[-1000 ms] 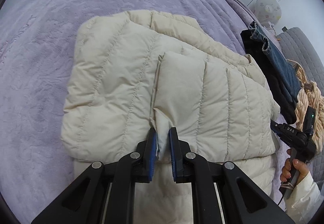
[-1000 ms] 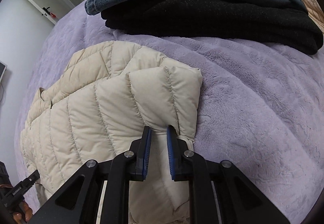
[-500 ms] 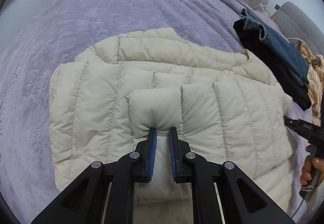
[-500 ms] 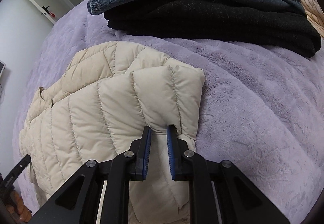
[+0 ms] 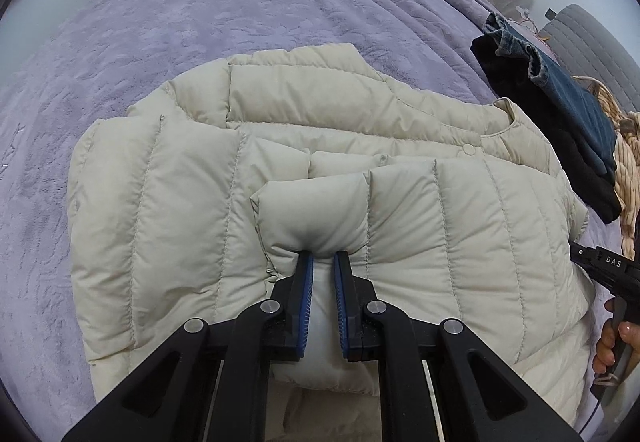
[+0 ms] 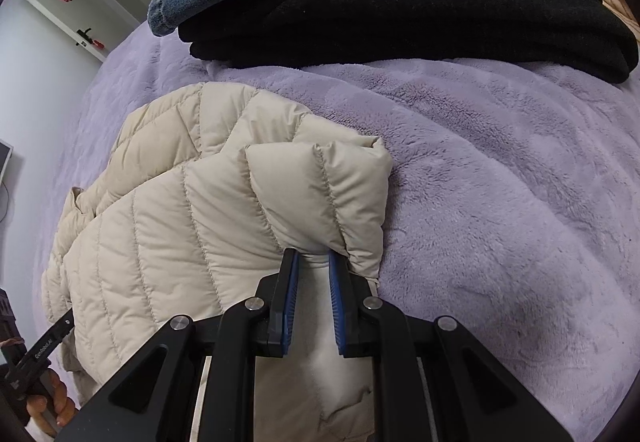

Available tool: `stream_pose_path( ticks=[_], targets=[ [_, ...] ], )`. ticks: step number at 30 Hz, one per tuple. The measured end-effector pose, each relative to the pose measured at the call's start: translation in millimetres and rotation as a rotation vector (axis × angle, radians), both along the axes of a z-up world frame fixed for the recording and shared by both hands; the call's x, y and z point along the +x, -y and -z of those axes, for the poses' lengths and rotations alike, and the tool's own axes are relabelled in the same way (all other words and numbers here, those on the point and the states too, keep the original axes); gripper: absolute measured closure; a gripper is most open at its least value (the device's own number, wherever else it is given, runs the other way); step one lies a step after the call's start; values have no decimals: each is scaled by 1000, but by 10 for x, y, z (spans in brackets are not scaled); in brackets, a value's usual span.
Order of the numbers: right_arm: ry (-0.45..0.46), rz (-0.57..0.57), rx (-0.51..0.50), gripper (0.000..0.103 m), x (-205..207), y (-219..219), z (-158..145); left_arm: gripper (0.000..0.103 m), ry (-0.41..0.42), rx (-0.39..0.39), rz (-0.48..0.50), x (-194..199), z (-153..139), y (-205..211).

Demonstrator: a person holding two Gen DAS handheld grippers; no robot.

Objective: Fold large clothes

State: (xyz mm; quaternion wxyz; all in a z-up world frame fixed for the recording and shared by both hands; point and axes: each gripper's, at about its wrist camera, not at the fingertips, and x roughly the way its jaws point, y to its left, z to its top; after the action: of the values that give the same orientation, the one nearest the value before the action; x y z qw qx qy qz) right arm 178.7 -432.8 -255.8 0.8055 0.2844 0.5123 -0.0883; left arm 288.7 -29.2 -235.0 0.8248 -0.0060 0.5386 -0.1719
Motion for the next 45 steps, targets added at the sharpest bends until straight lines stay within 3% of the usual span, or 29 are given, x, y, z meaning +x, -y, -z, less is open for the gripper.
stream_pose_path(
  ticks=[14,16,18,19,27,28,29,30,31,33,37,39,45],
  targets=[
    [18,-28,-2,83,-81,-77,-418,88,21,44,-58,-257,-444,-379],
    [23,-33,11,78,-136,-105,-480,88,9,52,-67,-328,-458,-446],
    [28,-38,25,52,-210,-146,-536,88,-3,56,-75,-414,-467,-502],
    [31,-41,27,47,-261,-174,-563,88,-8,57,-79,-460,-473,-527],
    [-1,-78,82,45,-611,-431,-691,88,-43,89,-89,-819,-544,-621],
    [-2,-81,88,44,-652,-463,-709,86,-45,97,-87,-862,-555,-631],
    [-4,-85,93,42,-701,-495,-729,76,-47,106,-88,-904,-566,-642],
    [-5,-90,98,40,-744,-531,-752,38,-51,112,-93,-951,-584,-659],
    [-7,-95,103,39,-780,-565,-769,10,-42,113,-107,-1001,-620,-688],
    [-11,-103,110,39,-874,-634,-819,8,-7,104,-115,-1104,-722,-722],
    [-20,-120,122,38,-1035,-756,-909,7,-30,100,-101,-1232,-810,-746],
    [-24,-122,129,30,-1110,-805,-954,7,-40,103,-95,-1298,-848,-756],
    [-28,-135,118,23,-1335,-951,-1118,7,-63,131,-81,-1538,-911,-794]
  ],
)
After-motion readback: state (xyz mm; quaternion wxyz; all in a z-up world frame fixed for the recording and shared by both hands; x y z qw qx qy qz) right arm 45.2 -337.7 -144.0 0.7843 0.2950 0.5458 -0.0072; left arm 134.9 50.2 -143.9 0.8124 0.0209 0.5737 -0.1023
